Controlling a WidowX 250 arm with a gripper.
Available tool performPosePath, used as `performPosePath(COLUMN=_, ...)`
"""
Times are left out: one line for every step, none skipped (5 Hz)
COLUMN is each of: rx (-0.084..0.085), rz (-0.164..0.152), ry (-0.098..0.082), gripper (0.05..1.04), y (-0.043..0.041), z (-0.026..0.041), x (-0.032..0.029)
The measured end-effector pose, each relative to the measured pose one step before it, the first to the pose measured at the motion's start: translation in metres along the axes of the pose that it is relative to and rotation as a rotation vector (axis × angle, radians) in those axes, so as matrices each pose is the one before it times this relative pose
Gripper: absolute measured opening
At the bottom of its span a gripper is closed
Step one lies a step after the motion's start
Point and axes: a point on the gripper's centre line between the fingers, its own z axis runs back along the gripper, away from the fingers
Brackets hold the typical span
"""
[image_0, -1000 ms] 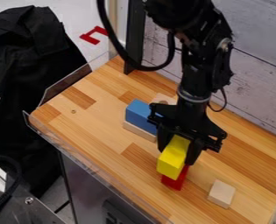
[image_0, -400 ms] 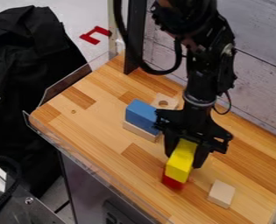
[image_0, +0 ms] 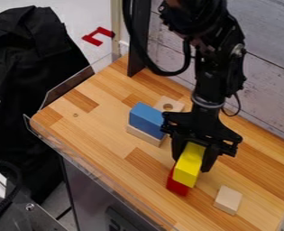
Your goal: Put the yellow rectangle on top of the red
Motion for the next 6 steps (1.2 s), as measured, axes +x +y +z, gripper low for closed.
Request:
performPosePath(rx=-0.0004, rz=0.0088, ry=0.0017, gripper=0.584, y=0.00032, z=-0.00041, x=0.0)
performPosePath(rx=0.0005, rz=0.0047, ry=0.0012, gripper=0.584, y=0.00138, z=-0.0002, x=0.00015)
performPosePath(rx=0.0017, rz=-0.0055, ry=0.0009, gripper=0.584, y=0.00093, z=-0.00051, x=-0.00043)
performPosePath(rx=0.0008, rz=0.002, ry=-0.0006, gripper=0.584, y=0.0013, z=0.00007, x=0.00066)
performPosePath(rx=0.0013, rz=-0.0006, ry=-0.0024, gripper=0.584, y=0.00112, z=-0.00022, x=0.00051)
performPosePath(rx=0.002, rz=0.0211, ry=0.0081, gripper=0.647, y=0.00565, z=0.00018, x=0.00051)
